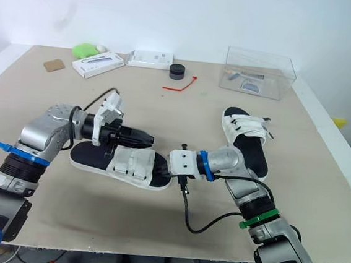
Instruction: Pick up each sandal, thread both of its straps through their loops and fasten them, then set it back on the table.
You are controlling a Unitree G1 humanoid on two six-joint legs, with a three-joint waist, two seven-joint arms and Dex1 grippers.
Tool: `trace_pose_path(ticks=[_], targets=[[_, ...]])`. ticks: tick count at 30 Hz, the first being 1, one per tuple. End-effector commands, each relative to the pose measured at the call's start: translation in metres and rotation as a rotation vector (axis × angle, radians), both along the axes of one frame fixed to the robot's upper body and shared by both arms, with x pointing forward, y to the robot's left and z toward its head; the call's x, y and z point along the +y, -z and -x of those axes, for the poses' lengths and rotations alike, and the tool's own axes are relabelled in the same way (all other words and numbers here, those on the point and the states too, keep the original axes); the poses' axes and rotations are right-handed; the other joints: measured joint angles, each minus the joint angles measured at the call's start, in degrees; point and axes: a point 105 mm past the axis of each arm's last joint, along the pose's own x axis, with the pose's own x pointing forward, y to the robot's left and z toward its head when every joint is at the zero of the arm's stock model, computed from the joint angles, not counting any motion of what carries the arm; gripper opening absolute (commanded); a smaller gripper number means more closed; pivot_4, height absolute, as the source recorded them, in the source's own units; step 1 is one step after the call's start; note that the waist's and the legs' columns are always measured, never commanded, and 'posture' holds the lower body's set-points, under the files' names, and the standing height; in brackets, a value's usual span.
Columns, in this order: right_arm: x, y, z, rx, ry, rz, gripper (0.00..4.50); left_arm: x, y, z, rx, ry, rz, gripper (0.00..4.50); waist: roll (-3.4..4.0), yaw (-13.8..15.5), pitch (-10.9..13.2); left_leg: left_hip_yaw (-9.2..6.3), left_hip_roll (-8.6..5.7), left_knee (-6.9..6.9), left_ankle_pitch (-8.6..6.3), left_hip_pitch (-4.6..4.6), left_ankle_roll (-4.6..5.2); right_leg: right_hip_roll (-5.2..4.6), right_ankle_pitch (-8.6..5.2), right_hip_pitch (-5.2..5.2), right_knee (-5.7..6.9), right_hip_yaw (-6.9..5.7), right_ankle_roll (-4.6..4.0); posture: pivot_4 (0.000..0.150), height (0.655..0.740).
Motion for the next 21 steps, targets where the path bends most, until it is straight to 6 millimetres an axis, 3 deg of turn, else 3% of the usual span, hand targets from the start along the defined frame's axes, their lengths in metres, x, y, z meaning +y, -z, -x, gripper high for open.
trace_pose_path(ticks=[1,13,21], targets=[[-0.013,0.017,-0.006,0.032,0.065,0.075,0.0,0.002,-0.007,-0.009,0.092,0.01,-0.017,0.15,-0.02,0.0,0.0,-0.02,0.0,0.02,0.0,-0.02,0.0,0.0,0.0,-0.01,0.0,-0.05,0.0,0.15,0.74],[-0.016,0.016,-0.005,0.028,0.096,0.065,0.0,0.013,0.03,-0.02,0.226,0.019,-0.244,0.15,-0.02,0.0,0.0,-0.04,-0.06,0.04,-0.01,-0.13,0.01,-0.03,0.02,-0.1,0.0,-0.07,-0.01,0.15,0.74],[-0.015,0.015,-0.004,0.029,0.097,0.061,0.0,0.024,0.038,-0.045,0.188,-0.15,-0.287,0.15,-0.05,0.0,0.0,-0.07,-0.07,0.06,0.0,-0.12,0.01,-0.04,0.01,-0.07,0.0,-0.06,0.03,0.15,0.74]])
